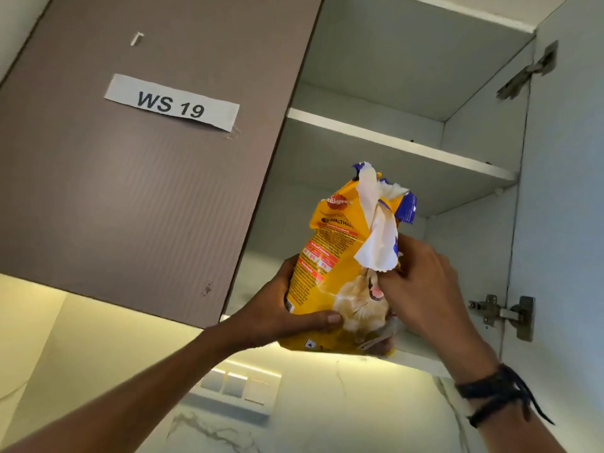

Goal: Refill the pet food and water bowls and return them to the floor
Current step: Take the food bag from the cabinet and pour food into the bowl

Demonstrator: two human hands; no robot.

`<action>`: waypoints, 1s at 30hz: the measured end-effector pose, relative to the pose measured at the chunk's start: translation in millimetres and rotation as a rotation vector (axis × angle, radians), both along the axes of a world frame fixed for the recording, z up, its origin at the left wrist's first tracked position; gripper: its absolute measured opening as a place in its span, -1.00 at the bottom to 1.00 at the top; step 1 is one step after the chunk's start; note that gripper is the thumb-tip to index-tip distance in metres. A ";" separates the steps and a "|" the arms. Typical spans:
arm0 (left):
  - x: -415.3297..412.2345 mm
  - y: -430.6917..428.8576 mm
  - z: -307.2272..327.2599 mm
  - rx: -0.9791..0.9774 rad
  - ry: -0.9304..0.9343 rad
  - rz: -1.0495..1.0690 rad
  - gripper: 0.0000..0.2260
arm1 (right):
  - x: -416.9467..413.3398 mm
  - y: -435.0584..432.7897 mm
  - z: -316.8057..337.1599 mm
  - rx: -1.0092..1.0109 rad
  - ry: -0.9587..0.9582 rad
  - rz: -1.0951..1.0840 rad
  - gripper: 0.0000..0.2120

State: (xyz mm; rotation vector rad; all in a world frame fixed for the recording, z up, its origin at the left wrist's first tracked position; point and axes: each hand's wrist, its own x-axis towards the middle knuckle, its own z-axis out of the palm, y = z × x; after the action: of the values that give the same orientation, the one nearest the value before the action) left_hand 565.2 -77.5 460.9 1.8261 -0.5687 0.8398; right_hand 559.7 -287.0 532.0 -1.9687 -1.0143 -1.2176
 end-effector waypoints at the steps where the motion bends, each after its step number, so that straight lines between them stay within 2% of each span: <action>1: -12.6 -0.3 -8.6 -0.015 -0.017 0.013 -0.16 | -9.9 1.0 -5.1 -0.003 -0.004 0.027 -0.91; 5: -63.9 2.4 -47.4 -0.066 -0.024 0.045 -0.24 | -45.7 6.5 -34.5 -0.026 0.021 0.138 -0.90; 9: -112.4 21.2 -100.4 -0.103 0.032 0.119 -0.27 | -62.0 21.3 -81.3 -0.096 0.193 0.294 -0.90; 12: -142.8 39.8 -161.9 -0.098 0.152 0.235 -0.18 | -64.6 43.3 -140.3 -0.150 0.366 0.409 -0.93; 18: -200.3 91.4 -314.9 -0.200 0.479 0.423 -0.10 | -67.3 113.8 -294.3 -0.285 0.761 0.517 -0.76; 21: -221.2 116.9 -378.3 -0.259 0.637 0.485 -0.07 | -72.1 156.4 -364.6 -0.331 0.999 0.607 -0.90; 23: -230.8 130.3 -411.0 -0.295 0.707 0.533 -0.04 | -74.4 182.2 -402.6 -0.327 1.164 0.667 -0.95; 26: -235.5 142.0 -443.8 -0.386 0.703 0.592 -0.07 | -73.8 211.8 -433.8 -0.284 1.268 0.679 -0.75; 30: -234.7 145.9 -472.6 -0.480 0.693 0.583 -0.06 | -82.7 238.6 -455.3 -0.112 1.352 0.584 -0.86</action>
State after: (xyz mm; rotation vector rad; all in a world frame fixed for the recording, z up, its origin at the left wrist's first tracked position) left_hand 330.4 68.4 -11.7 1.6846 0.5853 0.5735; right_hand 477.1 -48.3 76.7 -1.7701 -0.7540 0.5169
